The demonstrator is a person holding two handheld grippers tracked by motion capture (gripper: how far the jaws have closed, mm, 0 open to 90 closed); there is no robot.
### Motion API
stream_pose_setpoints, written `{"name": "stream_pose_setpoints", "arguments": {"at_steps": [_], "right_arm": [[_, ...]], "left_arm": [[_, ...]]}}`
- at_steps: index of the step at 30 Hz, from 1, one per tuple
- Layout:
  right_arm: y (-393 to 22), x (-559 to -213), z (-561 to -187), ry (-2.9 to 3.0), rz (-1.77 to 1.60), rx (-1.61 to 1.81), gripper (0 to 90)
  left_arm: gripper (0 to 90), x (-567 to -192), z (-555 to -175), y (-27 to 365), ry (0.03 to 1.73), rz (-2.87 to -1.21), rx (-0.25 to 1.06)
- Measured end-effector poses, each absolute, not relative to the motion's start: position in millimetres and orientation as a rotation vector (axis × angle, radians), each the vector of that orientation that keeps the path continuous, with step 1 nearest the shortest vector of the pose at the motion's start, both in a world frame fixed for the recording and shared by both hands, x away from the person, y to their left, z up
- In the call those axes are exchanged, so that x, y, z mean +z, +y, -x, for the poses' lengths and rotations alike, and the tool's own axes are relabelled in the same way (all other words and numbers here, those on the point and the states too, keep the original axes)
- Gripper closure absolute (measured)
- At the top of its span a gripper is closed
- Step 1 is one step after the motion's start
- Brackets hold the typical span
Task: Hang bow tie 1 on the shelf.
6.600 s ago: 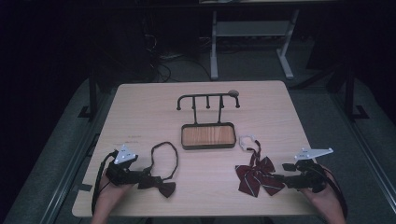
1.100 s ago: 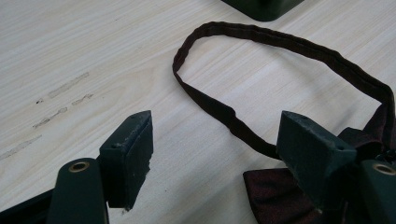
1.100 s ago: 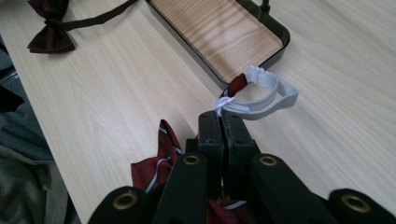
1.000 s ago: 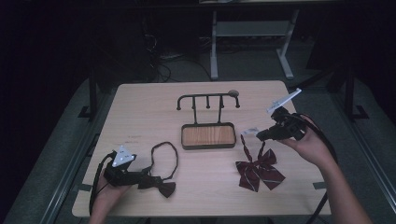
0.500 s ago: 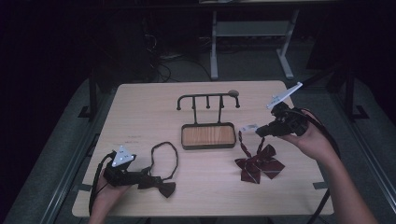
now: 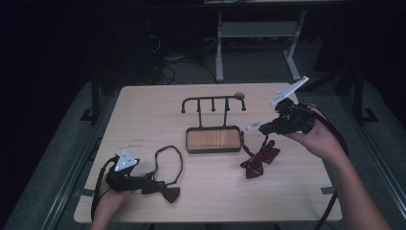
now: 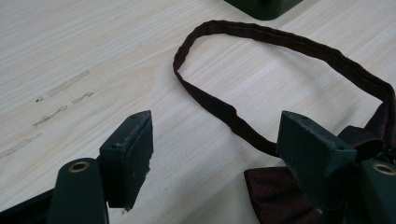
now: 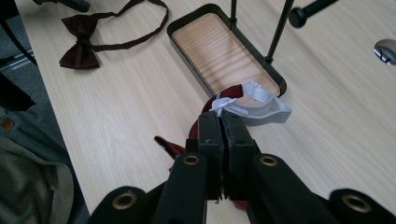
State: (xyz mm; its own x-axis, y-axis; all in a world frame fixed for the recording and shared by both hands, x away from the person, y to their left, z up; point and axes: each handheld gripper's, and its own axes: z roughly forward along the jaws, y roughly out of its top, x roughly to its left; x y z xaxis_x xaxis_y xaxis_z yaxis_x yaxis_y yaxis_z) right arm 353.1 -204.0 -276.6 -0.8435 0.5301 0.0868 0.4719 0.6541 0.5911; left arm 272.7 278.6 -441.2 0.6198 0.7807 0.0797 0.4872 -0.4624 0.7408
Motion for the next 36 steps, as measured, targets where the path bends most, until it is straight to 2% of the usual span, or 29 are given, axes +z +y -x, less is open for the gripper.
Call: {"name": "stream_pose_setpoints", "arguments": {"at_steps": [20,36], "right_arm": [[-177.1,-235.6,-361.0,2.745,-0.712,0.949,87.7],[-168.8,-219.2,-378.2,2.732,-0.698,0.946,87.7]], "left_arm": [[27.6,-441.9,-273.7,279.4,0.99,-2.148,0.532],[27.6,-442.1,-273.9,280.0,0.99,-2.148,0.529]]}}
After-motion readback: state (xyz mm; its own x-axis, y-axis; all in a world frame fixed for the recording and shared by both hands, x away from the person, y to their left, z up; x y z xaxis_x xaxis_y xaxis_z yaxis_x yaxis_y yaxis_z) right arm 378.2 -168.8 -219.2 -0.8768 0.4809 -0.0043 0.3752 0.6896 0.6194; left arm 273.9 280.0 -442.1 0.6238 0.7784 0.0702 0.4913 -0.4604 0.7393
